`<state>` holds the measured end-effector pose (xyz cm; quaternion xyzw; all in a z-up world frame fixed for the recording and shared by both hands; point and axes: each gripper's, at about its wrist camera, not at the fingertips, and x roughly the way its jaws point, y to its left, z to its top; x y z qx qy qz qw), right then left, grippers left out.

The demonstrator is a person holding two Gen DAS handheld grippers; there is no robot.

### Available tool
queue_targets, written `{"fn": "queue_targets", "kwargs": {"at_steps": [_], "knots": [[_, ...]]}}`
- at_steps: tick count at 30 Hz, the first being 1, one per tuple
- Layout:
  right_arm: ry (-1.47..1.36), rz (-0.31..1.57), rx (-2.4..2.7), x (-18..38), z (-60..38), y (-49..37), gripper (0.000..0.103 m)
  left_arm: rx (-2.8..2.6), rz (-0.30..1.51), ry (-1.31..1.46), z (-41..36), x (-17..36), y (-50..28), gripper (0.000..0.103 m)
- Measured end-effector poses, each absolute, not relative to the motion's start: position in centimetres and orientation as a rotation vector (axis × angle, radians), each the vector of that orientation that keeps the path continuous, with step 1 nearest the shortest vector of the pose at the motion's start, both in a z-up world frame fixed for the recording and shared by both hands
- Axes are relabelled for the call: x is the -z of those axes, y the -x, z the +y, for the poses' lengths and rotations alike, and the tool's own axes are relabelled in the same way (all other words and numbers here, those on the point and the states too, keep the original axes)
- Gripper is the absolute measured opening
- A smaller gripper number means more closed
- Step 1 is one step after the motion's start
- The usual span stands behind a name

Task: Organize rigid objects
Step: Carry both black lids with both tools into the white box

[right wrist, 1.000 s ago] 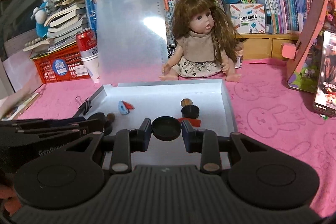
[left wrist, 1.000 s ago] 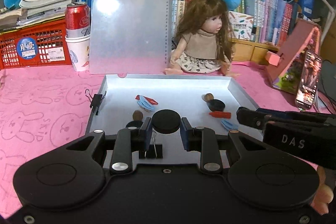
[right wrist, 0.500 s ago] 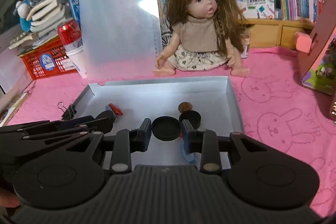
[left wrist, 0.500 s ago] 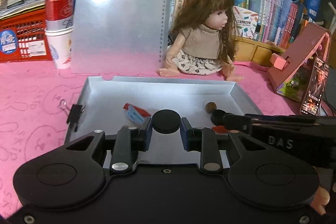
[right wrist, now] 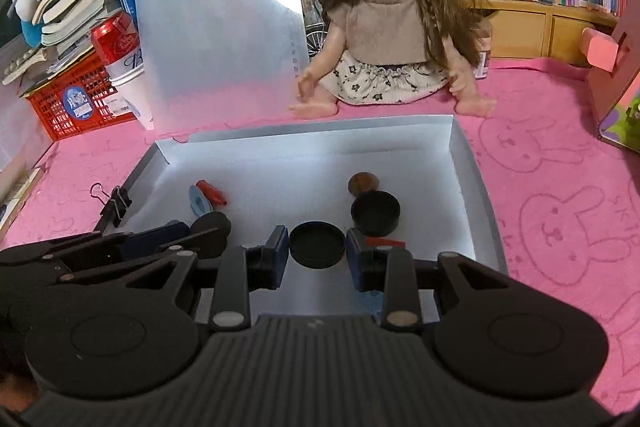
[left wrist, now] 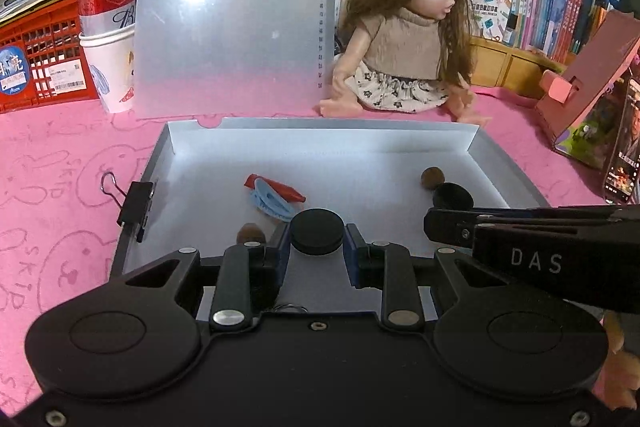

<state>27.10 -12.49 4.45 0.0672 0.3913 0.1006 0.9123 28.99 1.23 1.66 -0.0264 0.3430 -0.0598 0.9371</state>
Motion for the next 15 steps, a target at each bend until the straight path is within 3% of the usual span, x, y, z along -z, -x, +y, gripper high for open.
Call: {"fn": "queue_targets", "kwargs": {"at_steps": [15], "knots": [[-0.134,0.822,-0.196,-3.57,-12.67,-27.41,0.037,0.106,0.704,0.03,1.1,-1.04,-29.24,0.027]]}}
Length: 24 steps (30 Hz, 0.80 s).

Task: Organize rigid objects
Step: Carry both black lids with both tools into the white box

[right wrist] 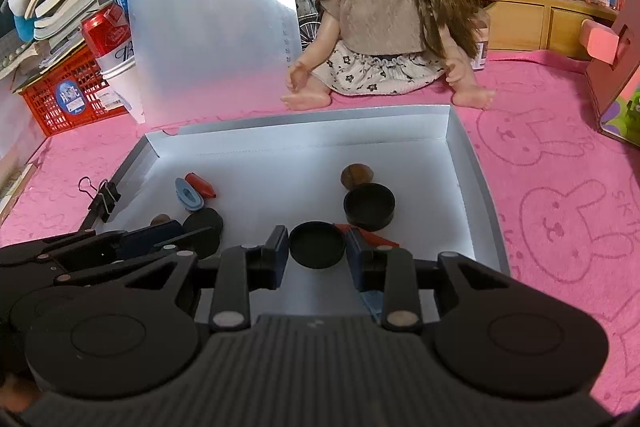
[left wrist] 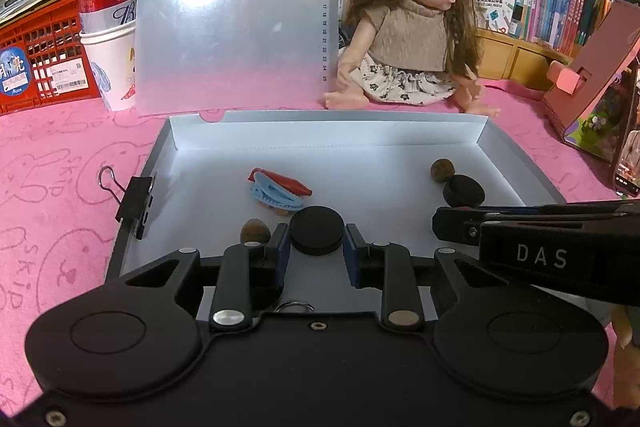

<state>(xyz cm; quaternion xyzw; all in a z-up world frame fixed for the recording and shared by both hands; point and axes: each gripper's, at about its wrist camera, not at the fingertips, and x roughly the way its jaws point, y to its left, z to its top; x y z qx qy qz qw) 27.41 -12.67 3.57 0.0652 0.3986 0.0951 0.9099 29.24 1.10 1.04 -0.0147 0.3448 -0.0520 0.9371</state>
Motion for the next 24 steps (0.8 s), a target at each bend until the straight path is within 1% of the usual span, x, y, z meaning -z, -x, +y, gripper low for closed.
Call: {"fn": "queue_targets", "kwargs": {"at_steps": [24], "knots": [[-0.13,0.831,-0.18,-2.96,-12.88,-27.51,0.037,0.098,0.693,0.013,0.98,-0.81,-29.31,0.027]]}}
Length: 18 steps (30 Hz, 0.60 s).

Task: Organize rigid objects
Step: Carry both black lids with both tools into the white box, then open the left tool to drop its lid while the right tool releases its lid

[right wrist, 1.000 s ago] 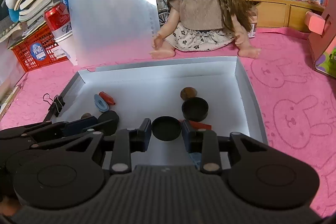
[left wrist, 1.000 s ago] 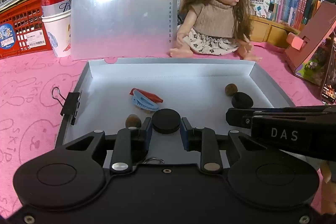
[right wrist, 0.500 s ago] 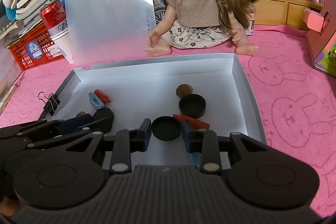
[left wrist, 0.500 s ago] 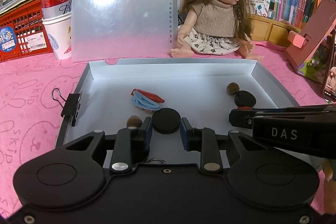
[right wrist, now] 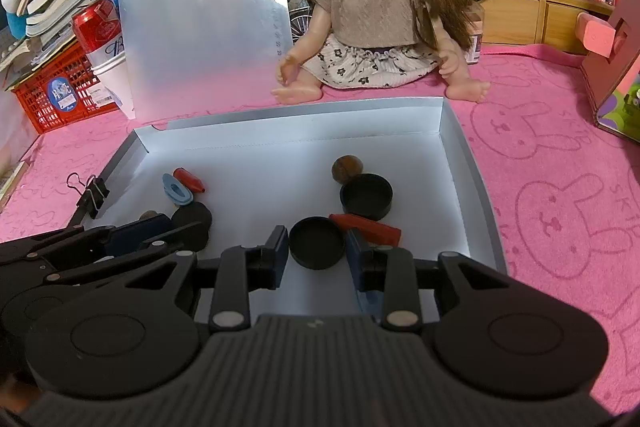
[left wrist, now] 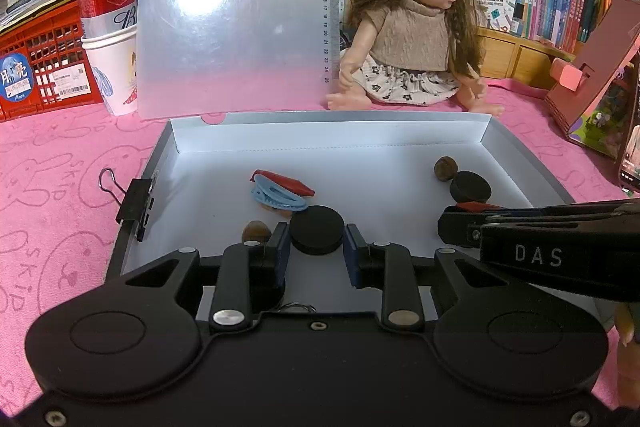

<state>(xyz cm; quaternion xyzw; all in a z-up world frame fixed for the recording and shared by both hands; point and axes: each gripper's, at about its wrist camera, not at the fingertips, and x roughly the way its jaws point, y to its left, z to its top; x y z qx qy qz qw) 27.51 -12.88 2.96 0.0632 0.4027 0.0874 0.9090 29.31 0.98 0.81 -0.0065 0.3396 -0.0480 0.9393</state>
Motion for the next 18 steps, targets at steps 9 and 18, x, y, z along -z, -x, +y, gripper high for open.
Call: {"fn": "queue_targets", "kwargs": {"at_steps": [9,18], "knots": [[-0.123,0.828,-0.179,-2.84,-12.81,-27.46,0.041,0.1,0.685,-0.007,0.77,-0.68,-29.13,0.028],[-0.131,0.814,-0.17,-2.8,-12.97,-27.24,0.053,0.099,0.686,0.0,0.85,-0.76,-28.99,0.036]]}}
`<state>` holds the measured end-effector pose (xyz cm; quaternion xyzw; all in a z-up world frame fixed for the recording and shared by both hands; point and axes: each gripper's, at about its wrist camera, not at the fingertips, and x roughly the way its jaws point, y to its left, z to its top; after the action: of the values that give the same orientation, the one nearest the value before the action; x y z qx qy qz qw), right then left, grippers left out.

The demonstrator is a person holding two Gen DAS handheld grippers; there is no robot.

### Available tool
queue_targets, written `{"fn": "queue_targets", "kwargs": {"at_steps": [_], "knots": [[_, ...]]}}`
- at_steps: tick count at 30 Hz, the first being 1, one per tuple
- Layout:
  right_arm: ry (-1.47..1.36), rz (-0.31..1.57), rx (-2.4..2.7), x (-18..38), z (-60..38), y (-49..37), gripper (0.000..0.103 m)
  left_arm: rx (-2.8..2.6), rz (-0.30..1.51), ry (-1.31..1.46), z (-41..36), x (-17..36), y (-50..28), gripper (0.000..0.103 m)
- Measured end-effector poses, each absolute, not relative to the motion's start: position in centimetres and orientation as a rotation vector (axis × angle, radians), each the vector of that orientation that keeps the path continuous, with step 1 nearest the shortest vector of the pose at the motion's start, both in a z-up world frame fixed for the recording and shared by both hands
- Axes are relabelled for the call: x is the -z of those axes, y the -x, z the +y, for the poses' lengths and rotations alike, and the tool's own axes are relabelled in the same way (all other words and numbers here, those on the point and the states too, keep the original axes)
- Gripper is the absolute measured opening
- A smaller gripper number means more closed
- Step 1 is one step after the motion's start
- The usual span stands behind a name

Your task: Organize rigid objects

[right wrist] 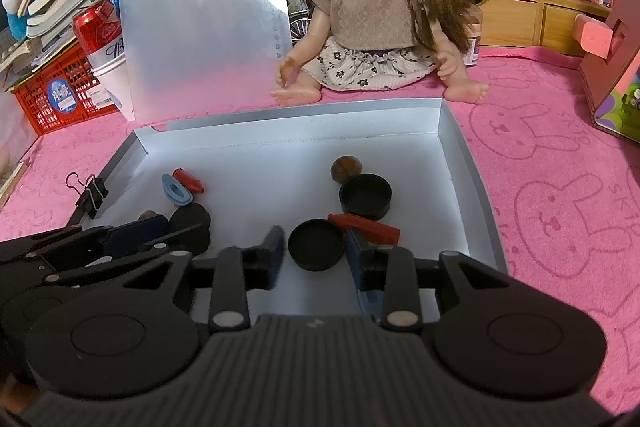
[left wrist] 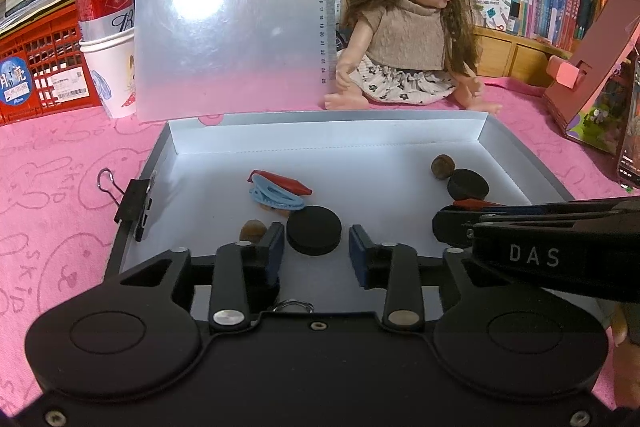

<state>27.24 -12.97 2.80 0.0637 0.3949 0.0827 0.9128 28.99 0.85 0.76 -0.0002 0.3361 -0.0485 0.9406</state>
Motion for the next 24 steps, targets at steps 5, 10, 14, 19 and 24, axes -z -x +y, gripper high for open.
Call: {"fn": "queue_targets", "kwargs": {"at_steps": [5,10,14,19,24], "knots": [[-0.12,0.806,-0.158,-2.8,-13.0,-27.1,0.058,0.085,0.683,0.01,1.1,-0.8,-28.8,0.043],[-0.127,0.8,-0.148,-2.9,-13.3,-26.9,0.063,0.07,0.684,0.011,1.4,-0.8,-28.7,0.051],[-0.126,0.788,-0.146,-3.0,-13.3,-26.7,0.066,0.062,0.688,0.019,1.7,-0.9,-28.5,0.054],[-0.11,0.765,-0.14,-3.6,-13.1,-26.4,0.069,0.057,0.678,0.014,1.7,-1.2,-28.1,0.055],[-0.102,0.749,-0.13,-4.2,-13.1,-26.0,0.073,0.05,0.668,0.017,1.9,-1.8,-27.8,0.059]]}}
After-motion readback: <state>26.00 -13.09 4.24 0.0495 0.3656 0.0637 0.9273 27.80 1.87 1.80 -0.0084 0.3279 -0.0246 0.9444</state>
